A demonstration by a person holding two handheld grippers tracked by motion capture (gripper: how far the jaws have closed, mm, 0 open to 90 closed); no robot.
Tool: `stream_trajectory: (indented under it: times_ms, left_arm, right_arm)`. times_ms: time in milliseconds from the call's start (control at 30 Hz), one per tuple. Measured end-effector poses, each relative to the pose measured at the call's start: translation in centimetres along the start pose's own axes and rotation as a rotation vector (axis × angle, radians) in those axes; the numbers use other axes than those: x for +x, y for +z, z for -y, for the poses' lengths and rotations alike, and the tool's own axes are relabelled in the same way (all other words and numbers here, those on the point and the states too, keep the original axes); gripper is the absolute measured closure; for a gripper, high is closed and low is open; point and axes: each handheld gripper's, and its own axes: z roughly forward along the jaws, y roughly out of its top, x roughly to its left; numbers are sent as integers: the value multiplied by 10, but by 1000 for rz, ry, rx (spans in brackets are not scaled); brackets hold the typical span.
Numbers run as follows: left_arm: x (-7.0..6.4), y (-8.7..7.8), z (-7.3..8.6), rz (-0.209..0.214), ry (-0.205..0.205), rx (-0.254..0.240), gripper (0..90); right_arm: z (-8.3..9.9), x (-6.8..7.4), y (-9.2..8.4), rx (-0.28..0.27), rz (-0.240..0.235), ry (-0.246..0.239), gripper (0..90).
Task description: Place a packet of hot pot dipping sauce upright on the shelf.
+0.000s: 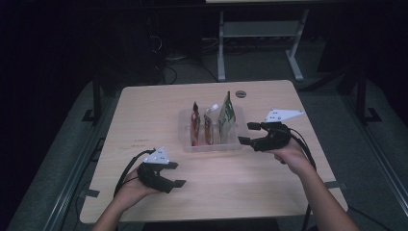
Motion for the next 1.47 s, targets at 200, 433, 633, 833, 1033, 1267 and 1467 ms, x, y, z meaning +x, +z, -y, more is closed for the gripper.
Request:
stream_trajectory:
  times_ms: [200, 433, 633, 833, 1033, 1267, 1467]
  left_arm:
    - [-1, -2, 1, -2, 6, -2, 270]
    - [-3, -1, 0, 6, 6, 6, 255]
    - [-6, -5, 5, 2, 5, 18, 252]
    - [-6, -9, 12, -16, 10, 37, 243]
    - [-7, -12, 23, -35, -11, 51, 217]
    - [-8, -9, 36, -68, 14, 85, 170]
    - [-7, -8, 35, -69, 8, 70, 170]
  right_arm:
    - [11, 6, -6, 27, 10, -9, 246]
    - [27, 10, -18, 48, 31, -9, 225]
    - [43, 11, -28, 67, 59, -2, 217]
    - [59, 10, -35, 96, 83, 4, 209]
    - [73, 11, -40, 126, 105, -3, 197]
    - [91, 11, -37, 191, 101, -10, 166]
    - [96, 11, -31, 233, 98, -35, 150]
